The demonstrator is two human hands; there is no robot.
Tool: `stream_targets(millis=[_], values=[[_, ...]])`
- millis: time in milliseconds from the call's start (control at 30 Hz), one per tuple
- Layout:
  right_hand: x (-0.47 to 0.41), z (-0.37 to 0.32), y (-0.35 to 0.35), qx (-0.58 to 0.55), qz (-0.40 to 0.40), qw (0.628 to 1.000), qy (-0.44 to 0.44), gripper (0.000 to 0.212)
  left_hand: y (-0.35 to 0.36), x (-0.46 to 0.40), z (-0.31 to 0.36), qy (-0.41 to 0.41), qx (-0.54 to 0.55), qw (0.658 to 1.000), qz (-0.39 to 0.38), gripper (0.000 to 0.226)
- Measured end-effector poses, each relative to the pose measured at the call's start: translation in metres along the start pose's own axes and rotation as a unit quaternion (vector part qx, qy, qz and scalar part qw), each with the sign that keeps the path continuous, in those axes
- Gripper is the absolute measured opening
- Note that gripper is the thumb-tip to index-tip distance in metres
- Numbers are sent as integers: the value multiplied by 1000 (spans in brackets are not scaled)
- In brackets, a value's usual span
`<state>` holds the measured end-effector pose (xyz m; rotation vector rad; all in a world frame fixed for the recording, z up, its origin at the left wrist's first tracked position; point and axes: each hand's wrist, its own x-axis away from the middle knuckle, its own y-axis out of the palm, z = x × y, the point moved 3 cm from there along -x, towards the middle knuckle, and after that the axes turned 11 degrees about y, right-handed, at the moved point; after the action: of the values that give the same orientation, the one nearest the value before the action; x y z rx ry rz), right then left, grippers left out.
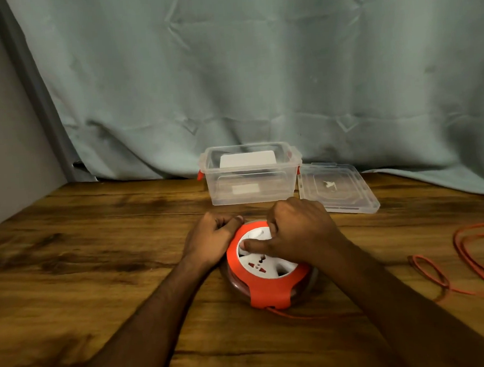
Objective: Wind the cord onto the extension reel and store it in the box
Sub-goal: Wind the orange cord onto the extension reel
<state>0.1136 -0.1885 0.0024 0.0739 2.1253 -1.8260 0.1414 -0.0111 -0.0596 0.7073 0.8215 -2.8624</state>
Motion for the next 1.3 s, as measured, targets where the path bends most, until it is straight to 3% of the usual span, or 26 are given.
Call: stream_targets(millis=[367,567,700,800,900,1000,1300], values=[[1,0,1,-7,-17,1000,16,62,-2,4,6,1,20,1000,-3,49],[4,-3,-3,3,26,999,43,65,-1,2,4,-4,12,1000,-8,52],[5,-3,-2,12,31,998,45,55,-1,1,5,-10,14,1000,-4,57],[4,-2,-5,-8,28,1000,8,45,0,2,4,-11,10,1000,-9,55],[6,0,-14,-56,-52,994,-78,27,0,2,4,-8,9,1000,-6,52],[10,5,-19,-77,-131,982,-112,41,-1,2,4,-2,4,1000,-4,50],[8,8,-11,-48,-132,982,-127,67,-1,3,7,-10,-5,1000,-7,48]])
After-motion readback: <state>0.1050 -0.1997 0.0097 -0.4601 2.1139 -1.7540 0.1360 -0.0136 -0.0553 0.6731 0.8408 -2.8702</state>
